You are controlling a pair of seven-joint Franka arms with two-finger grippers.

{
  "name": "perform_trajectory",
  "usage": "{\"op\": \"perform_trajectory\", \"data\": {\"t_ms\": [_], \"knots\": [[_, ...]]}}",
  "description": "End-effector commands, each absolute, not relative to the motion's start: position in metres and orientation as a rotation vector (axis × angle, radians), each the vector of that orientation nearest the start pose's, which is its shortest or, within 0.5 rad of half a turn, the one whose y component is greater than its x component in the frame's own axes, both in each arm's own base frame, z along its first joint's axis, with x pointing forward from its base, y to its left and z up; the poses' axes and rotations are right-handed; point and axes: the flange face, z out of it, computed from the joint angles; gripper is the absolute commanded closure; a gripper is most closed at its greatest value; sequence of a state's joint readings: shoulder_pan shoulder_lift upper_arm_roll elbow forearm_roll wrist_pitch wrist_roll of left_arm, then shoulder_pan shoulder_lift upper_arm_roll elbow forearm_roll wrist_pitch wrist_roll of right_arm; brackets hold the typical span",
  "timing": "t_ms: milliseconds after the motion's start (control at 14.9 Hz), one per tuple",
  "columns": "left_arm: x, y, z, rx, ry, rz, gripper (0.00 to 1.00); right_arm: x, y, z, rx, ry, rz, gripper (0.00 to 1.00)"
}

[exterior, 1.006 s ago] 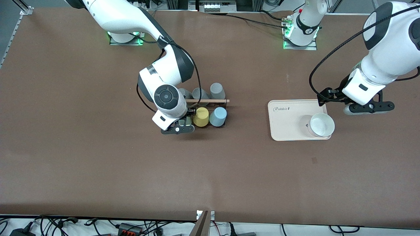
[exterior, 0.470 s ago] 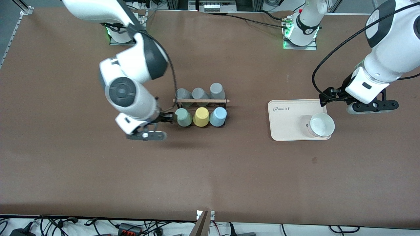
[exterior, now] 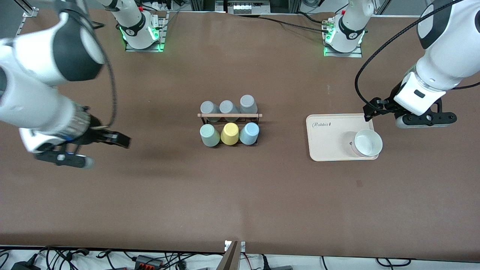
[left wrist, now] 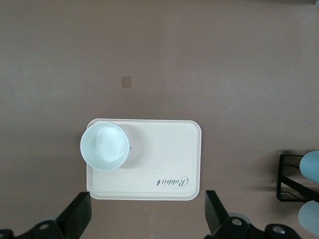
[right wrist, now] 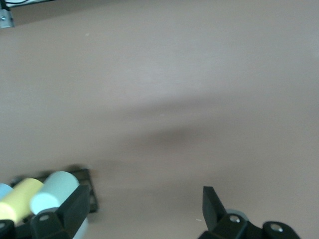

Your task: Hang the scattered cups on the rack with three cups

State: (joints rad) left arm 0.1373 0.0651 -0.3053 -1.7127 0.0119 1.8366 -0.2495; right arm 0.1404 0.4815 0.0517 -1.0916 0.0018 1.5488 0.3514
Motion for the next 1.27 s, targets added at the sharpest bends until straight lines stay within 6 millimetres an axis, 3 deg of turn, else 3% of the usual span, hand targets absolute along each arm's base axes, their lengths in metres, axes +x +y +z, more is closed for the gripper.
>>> {"op": "perform_trajectory", "data": {"t_ms": [0,402,671,872,1073,1207], "knots": [[0.578,-0.091,0.555,-3.172,-0.111,-0.097,0.0,0.669,0.079,0.563,-3.14,0.183,0.09,0.0],[0.573,-0.082,0.553,-3.162,-0.133,-0.024,0.0,0.628,0.032,0.582,-3.202,0.171,0.033,0.0],[0.573,-0.08,0.555,-3.16,-0.138,-0.021,0.0,0.589,0.03,0.573,-3.199,0.136,-0.018,0.0],[0.562,-0.09,0.566,-3.15,-0.112,0.011,0.0,0.579,0.028,0.574,-3.195,0.138,-0.008,0.0],[0.563,-0.088,0.566,-3.153,-0.115,0.012,0.0,0.565,0.028,0.575,-3.175,0.148,-0.004,0.0],[0.563,-0.092,0.566,-3.153,-0.113,0.012,0.0,0.568,0.028,0.579,-3.173,0.13,-0.018,0.0]]}}
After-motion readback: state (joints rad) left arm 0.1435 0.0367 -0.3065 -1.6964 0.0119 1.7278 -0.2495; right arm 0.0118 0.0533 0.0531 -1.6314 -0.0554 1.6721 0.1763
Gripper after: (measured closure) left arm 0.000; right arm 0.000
